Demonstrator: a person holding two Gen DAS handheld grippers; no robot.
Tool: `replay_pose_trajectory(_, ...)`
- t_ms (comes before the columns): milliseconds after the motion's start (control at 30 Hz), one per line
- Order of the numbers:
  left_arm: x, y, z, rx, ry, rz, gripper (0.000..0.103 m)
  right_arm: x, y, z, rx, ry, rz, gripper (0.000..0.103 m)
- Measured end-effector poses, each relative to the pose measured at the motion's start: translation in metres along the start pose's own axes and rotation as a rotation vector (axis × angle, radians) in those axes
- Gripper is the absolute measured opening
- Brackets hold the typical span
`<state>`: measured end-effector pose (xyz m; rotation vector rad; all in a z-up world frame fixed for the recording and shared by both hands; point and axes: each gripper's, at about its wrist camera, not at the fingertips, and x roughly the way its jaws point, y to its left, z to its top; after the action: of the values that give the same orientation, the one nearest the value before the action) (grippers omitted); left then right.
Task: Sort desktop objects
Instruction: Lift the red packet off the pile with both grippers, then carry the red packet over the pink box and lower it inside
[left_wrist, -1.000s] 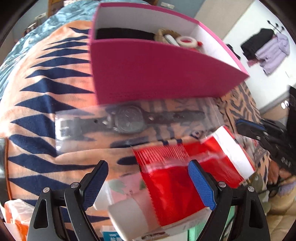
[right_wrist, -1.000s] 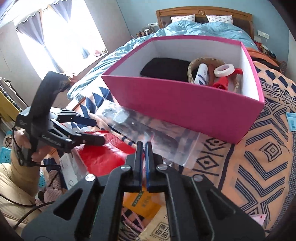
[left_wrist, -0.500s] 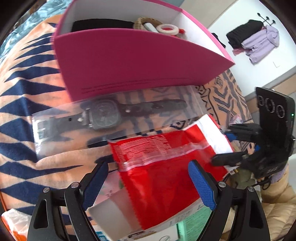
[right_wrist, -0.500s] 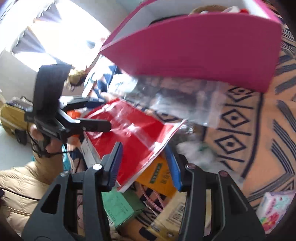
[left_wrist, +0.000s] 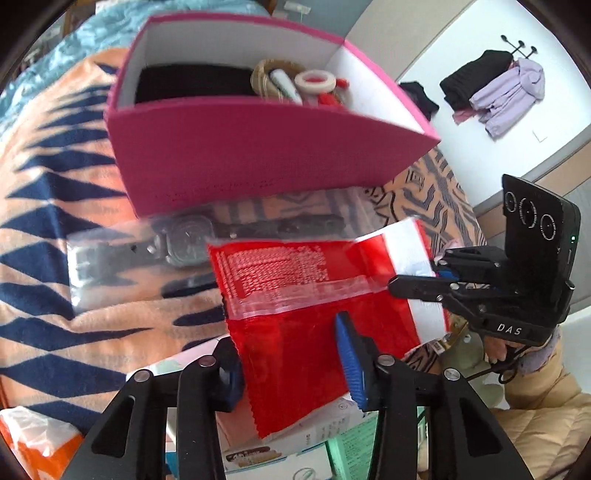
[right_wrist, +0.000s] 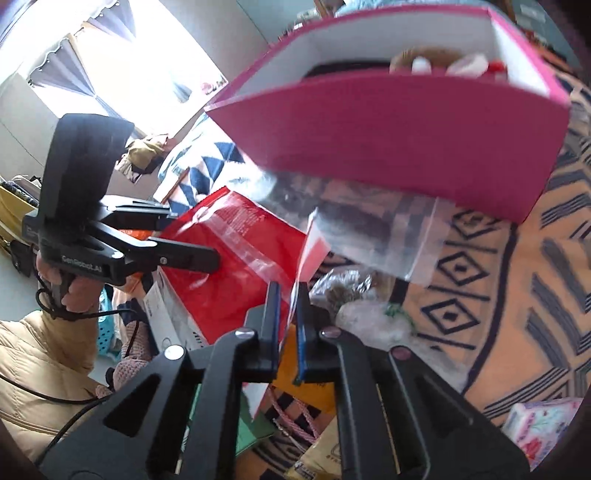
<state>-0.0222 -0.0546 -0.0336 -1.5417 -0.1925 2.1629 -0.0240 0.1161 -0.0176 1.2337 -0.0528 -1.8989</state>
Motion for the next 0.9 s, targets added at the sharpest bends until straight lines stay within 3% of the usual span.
replay_pose_trajectory(400, -0.034, -0.019, 0.016, 0.034, -0.161, 0.087, 0.043, -0.038, 0.017, 0.021, -0.096, -0.151, -0.078, 0.007)
replay_pose_trajectory(900, -0.057, -0.018, 0.045, -0.001, -0.253, 0.123, 0.043, -0.053, 0.031, 0.067, -0.157, -0.232, -0.078, 0.007)
